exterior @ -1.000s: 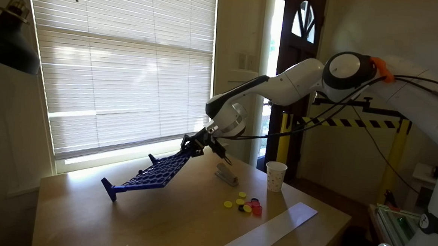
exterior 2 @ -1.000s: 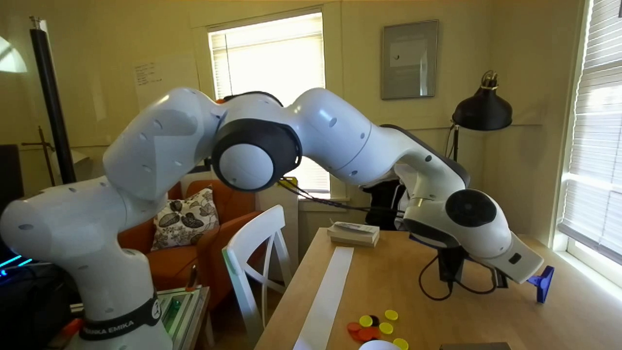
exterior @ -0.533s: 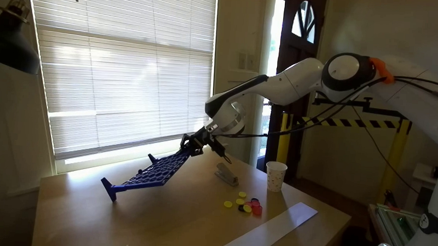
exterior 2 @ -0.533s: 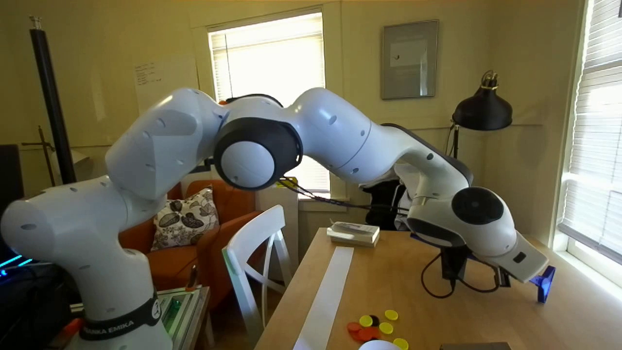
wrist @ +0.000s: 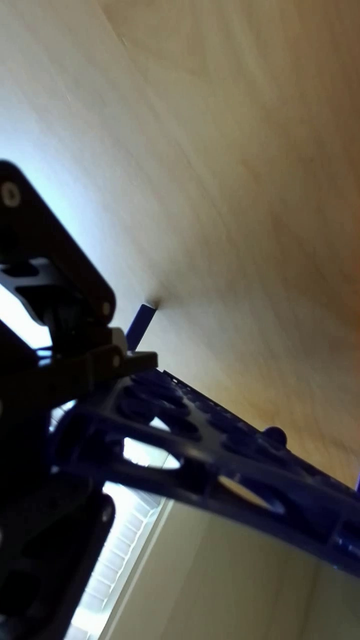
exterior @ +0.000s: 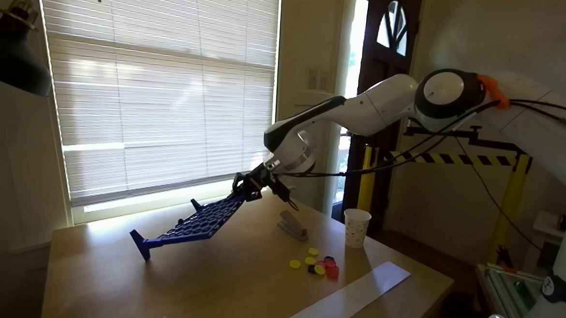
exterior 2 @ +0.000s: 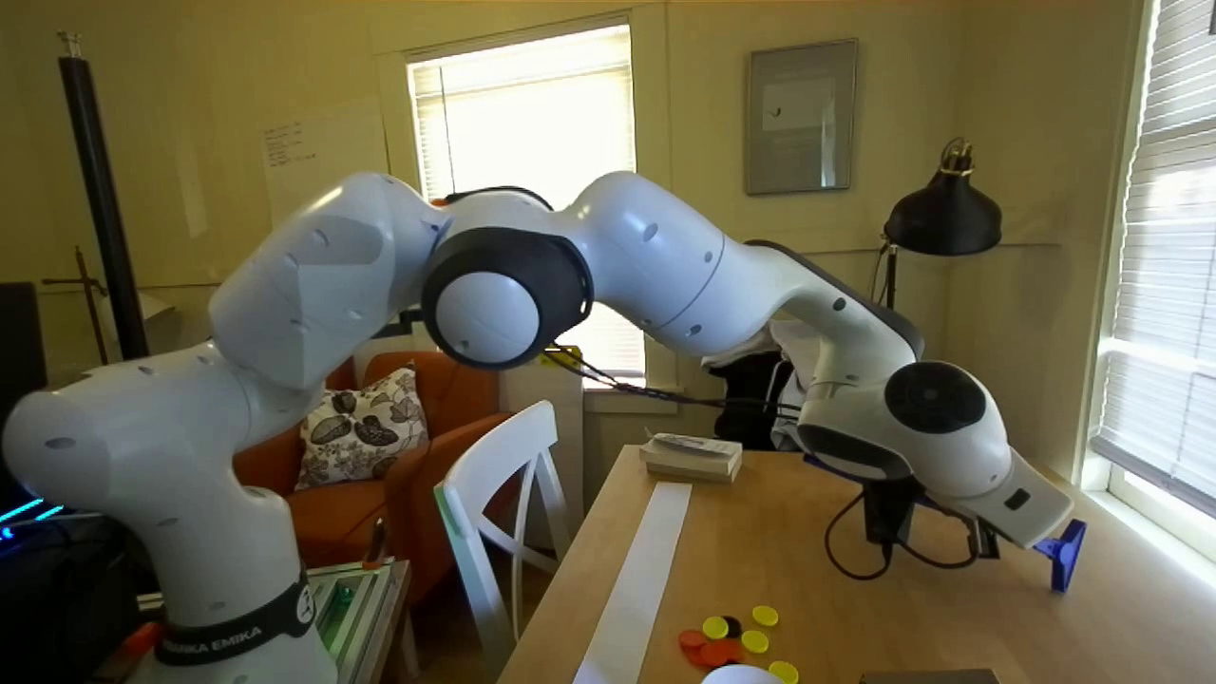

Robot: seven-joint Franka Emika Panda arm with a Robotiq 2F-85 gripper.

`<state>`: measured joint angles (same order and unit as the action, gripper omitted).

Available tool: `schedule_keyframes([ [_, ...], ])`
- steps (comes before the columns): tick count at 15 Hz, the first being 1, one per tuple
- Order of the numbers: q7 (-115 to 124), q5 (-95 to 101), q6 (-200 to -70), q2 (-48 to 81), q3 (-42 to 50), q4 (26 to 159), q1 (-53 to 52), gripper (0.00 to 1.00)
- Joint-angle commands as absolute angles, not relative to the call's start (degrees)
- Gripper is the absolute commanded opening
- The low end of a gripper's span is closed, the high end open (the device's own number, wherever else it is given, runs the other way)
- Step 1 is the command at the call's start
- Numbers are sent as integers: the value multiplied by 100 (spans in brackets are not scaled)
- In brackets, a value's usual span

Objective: Pick up the blue object and lay it down on the table

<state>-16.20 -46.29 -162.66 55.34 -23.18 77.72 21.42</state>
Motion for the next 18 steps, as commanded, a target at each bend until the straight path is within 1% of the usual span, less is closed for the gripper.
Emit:
schedule_keyframes([
  [1, -2275, -4399, -16593, 6101, -2069, 7672, 1907, 5],
  [18, -4054, -4551, -16638, 7157, -2994, 6628, 2424, 5],
])
